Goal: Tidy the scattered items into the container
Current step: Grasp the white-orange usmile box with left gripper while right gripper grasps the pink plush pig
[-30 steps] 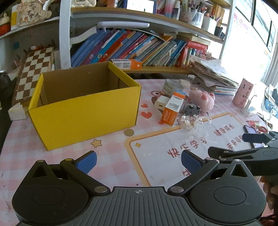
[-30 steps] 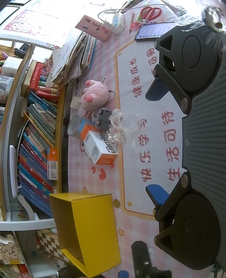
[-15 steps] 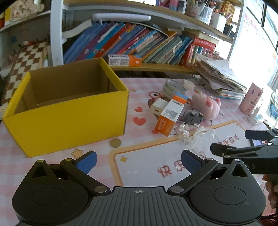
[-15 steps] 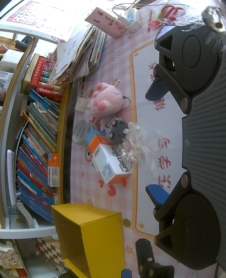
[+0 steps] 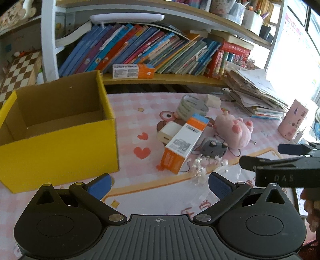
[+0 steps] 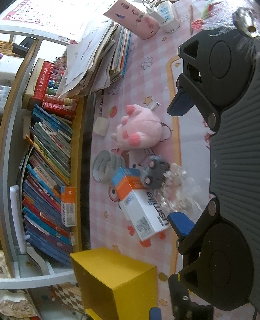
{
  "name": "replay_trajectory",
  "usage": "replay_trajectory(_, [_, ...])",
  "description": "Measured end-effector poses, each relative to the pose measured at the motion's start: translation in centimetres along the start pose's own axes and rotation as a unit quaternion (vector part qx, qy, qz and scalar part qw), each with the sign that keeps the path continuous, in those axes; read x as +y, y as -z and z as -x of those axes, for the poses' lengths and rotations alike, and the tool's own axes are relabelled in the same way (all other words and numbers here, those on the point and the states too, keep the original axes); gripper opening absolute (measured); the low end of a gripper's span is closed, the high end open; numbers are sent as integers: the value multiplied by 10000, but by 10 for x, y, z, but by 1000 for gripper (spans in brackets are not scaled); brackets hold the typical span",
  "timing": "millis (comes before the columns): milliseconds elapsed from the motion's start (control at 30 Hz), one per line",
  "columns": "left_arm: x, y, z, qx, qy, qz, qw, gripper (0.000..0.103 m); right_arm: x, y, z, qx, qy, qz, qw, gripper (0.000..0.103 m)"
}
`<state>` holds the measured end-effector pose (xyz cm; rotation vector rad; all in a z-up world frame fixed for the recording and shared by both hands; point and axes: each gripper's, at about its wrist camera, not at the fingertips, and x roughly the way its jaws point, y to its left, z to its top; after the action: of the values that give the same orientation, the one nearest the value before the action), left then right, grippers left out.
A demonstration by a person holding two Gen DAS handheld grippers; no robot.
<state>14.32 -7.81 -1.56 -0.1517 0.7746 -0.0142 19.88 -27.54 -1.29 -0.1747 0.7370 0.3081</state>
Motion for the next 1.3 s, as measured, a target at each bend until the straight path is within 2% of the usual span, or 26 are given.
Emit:
replay_trajectory(267, [-22, -13, -11, -46, -271, -164, 9995, 103, -34, -10, -15, -156, -434, -282, 9985, 103])
replay_trajectory(533, [-33, -20, -28, -6, -489, -182, 9986, 103, -63, -12, -31, -294, -491, -440, 9974, 103])
replay_trajectory(667, [-41, -25, -43, 36, -526, -353, 9980, 98, -70, -14, -38, -323, -485, -376, 9976, 103])
replay_trajectory(867, [-50, -34, -66, 161, -544, -585, 9967, 91, -84, -22, -56, -157, -592, -548, 9966, 103])
replay_trajectory(1067, [-52, -42, -84, 188, -649, -697, 9953, 84, -87, -30, -79, -18, -443, -415, 9982, 101])
replay_trajectory(1300, [-51, -47, -106, 359, -555, -787, 9947, 77, -89, -34, -107, 252, -372, -311, 9985, 97])
